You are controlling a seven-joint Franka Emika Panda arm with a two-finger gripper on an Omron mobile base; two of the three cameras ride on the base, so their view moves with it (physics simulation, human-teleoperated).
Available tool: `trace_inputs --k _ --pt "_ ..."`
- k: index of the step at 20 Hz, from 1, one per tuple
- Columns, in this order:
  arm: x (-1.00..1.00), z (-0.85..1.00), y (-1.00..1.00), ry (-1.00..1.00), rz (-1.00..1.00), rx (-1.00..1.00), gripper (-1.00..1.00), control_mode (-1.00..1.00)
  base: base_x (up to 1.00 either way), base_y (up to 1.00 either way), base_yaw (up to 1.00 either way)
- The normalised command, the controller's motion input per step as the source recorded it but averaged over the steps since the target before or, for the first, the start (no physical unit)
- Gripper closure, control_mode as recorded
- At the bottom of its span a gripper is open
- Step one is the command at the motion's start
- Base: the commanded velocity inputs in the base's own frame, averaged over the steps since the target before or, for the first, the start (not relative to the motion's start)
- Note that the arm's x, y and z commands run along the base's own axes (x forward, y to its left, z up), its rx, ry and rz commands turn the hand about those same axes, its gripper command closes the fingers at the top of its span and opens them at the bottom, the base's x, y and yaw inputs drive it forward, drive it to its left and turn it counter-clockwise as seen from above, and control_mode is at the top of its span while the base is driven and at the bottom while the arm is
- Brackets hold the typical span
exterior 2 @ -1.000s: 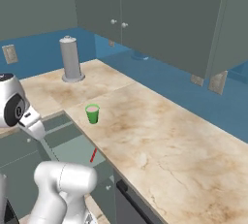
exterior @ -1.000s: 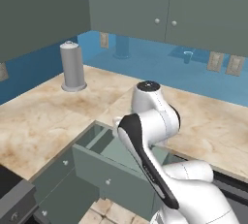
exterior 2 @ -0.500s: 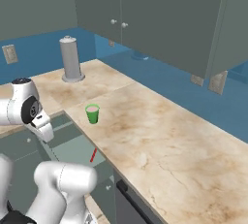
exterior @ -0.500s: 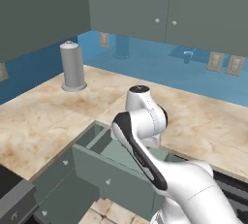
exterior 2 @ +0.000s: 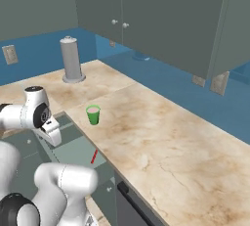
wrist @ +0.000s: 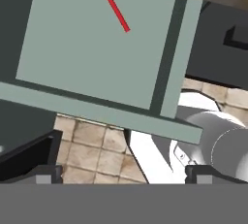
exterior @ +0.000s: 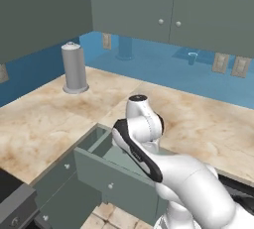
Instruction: Pick up the straw from the left drawer and put it inside the smoothie cup.
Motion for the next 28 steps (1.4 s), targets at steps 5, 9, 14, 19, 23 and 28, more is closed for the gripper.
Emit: trace_inputs --k 5,9,14,19,23,28 --pt "0.11 -0.45 0.00 0.00 0.00 0.00 -1.00 -1.00 0.00 0.00 0.00" --pt "0.06 -0.45 0.00 0.00 0.00 0.00 -1.00 -1.00 0.00 0.00 0.00" --pt "0.12 -0.32 0.00 0.00 0.00 0.00 -1.00 -1.00 0.00 0.00 0.00" --pt "0.19 -0.20 0.00 0.00 0.00 0.00 -1.00 -1.00 0.00 0.00 0.00" --pt "0.20 -0.18 0.02 0.00 0.00 0.00 -1.00 -1.00 0.00 0.00 0.00" --pt "0.23 -0.17 0.04 0.00 0.00 0.00 -1.00 -1.00 0.00 0.00 0.00"
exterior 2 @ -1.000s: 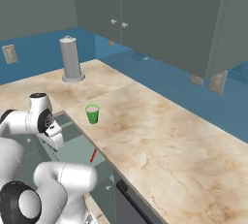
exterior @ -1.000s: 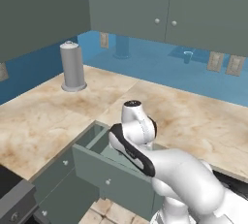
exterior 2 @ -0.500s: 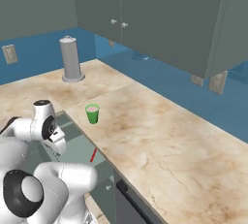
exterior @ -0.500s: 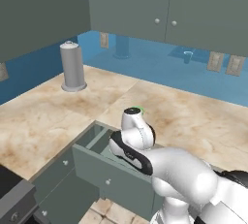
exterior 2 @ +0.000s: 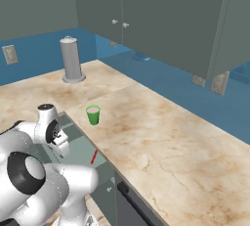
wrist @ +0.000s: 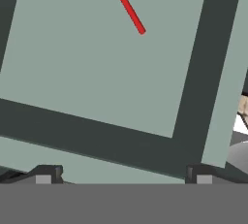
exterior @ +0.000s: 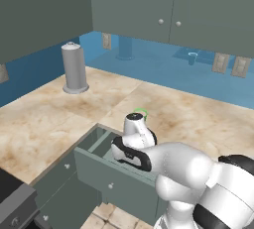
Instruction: Pick up the straw from the left drawer and put it inside the smoothie cup.
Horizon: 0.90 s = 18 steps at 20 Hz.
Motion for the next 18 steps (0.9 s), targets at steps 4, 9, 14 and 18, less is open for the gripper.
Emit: trace_inputs --k 4,9,14,18 --pt "0.24 -0.17 0.10 0.03 0.00 0.00 -1.00 -1.00 0.00 0.00 0.00" --pt "0.09 -0.26 0.18 0.08 0.00 0.00 -1.00 -1.00 0.00 0.00 0.00" --pt "0.00 -0.30 0.31 0.11 0.00 0.00 -1.00 -1.00 0.00 0.00 0.00" --pt "-0.14 -0.22 0.36 0.13 0.00 0.00 -1.00 -1.00 0.00 0.00 0.00"
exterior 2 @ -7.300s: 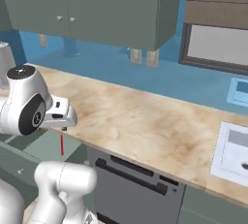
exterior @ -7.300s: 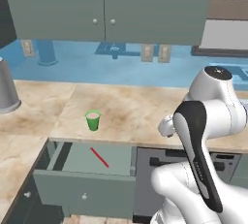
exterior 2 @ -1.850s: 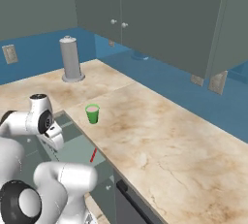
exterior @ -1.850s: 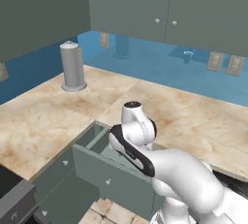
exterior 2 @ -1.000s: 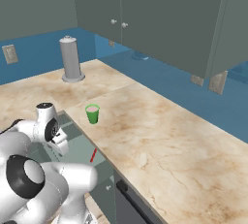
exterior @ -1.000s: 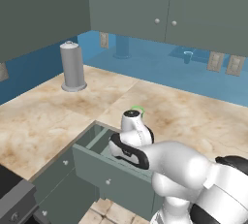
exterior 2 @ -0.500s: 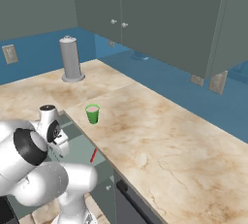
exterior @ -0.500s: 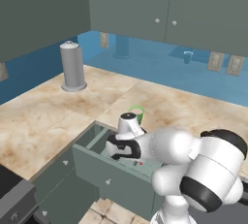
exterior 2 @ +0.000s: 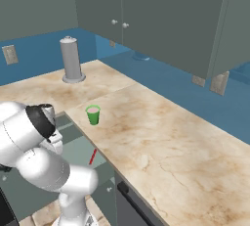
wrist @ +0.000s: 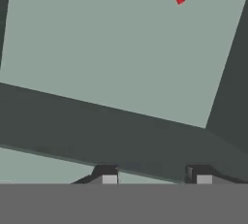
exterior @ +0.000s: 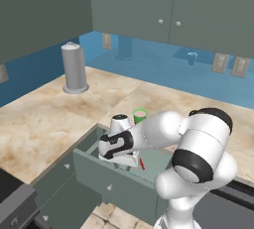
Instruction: Pick up the straw from the left drawer and put it inside the smoothie cup.
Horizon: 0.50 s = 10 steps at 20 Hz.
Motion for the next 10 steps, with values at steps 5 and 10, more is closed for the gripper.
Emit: trace_inputs --k 5,10 --pt "-0.73 -0.26 0.49 0.15 0.00 0.00 -1.00 -1.00 0.00 0.00 0.00" --pt "-1.00 -0.49 0.68 0.12 0.00 0.00 -1.00 -1.00 0.00 0.00 0.00"
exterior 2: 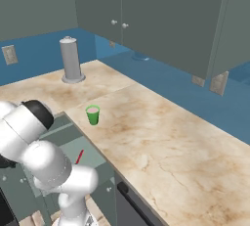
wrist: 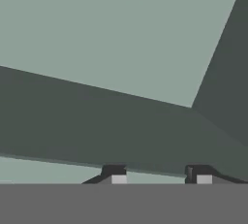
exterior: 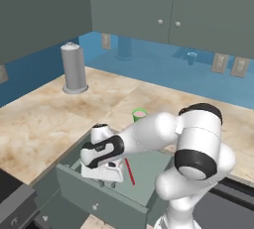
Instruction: Pick up the straw from the left drawer and put it inside the smoothie cup.
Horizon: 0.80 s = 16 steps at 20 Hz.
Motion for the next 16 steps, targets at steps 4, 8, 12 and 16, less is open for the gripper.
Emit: trace_inputs --k 4,8,12,16 --pt "-1.00 -0.30 0.69 0.01 0.00 0.00 -1.00 -1.00 0.00 0.00 0.00" --pt "-0.86 0.11 0.44 -0.15 -0.01 0.00 -1.00 -1.00 0.00 0.00 0.00" --pt "-0.22 0.81 -0.02 -0.39 -0.06 0.04 -1.00 -1.00 0.00 0.00 0.00" --pt "0.00 0.99 -0.38 -0.42 -0.02 0.13 -1.00 -1.00 0.00 0.00 0.00"
